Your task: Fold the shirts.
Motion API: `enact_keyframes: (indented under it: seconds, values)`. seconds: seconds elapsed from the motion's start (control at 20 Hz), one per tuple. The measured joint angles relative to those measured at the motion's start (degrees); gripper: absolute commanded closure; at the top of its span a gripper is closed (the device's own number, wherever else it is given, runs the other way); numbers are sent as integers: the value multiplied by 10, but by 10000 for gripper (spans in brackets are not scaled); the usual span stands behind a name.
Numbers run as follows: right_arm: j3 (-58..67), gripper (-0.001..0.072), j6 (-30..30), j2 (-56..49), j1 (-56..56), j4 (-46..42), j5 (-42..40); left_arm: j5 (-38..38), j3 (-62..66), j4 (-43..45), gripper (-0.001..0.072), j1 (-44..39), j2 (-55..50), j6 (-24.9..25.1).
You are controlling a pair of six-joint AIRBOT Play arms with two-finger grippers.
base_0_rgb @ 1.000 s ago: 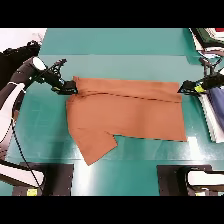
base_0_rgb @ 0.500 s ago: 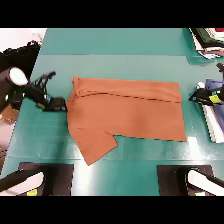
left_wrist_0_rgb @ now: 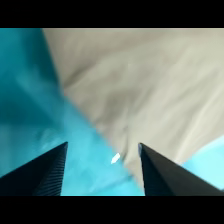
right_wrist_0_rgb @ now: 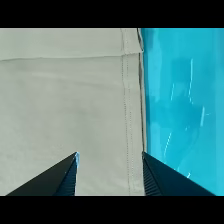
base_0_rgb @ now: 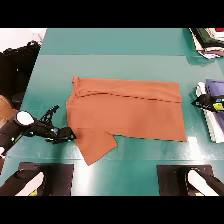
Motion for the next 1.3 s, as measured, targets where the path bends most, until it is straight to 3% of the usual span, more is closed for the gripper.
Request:
enact_keyframes:
  seconds: [0.15,0.2,0.25,0.3,0.35,0.6,0.85,1.15,1.2,1.3]
  values:
    - [-2,262,0,16,0,0,-1,38,-30,-52,162,0,3,12]
    - [-2,262,0,19,0,0,-1,49,-35,-62,230,-4,3,14]
    - [-2,262,0,21,0,0,0,66,-40,-68,464,-11,3,16]
    - [-2,262,0,23,0,1,1,87,-45,-70,649,-20,2,18]
    - [-2,262,0,24,0,1,5,104,-47,-72,683,-30,1,20]
    - [-23,258,0,26,-28,-12,51,124,-31,-108,684,-59,4,25]
    - [-125,255,-2,16,-115,-17,82,103,9,-116,683,-65,6,45]
    - [-206,273,-31,-49,-157,29,84,99,23,-117,683,-67,6,56]
    - [-211,317,-33,-59,-155,34,81,99,23,-117,683,-67,6,58]
    - [-216,494,-36,-73,-145,42,82,99,24,-116,684,-67,6,62]
